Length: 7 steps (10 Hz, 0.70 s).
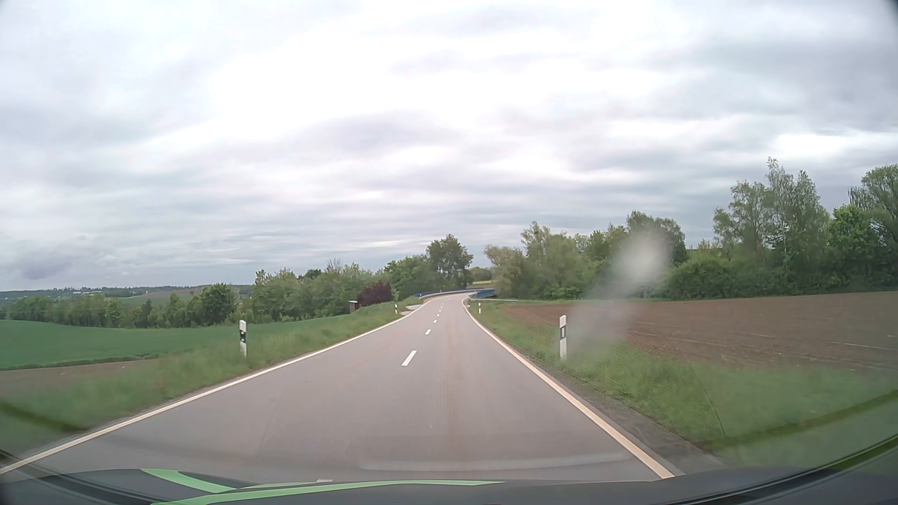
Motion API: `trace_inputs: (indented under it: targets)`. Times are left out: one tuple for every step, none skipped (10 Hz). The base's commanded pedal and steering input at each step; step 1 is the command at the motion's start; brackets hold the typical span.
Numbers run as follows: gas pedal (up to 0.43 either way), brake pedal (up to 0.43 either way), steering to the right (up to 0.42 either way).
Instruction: Follow the waypoints while adhering to traffic rules and regulations
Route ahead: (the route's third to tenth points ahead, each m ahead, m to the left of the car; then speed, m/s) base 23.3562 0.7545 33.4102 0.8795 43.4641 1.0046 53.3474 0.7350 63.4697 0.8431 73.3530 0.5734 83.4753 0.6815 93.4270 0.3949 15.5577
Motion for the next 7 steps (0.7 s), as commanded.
trace_inputs:
  targets:
    - [0.299,0.0,-0.001]
    - [0.299,0.0,-0.001]
    - [0.287,0.0,-0.001]
    - [0.287,0.0,-0.001]
    - [0.287,0.0,-0.001]
    - [0.28,0.0,-0.001]
    - [0.28,0.0,-0.001]
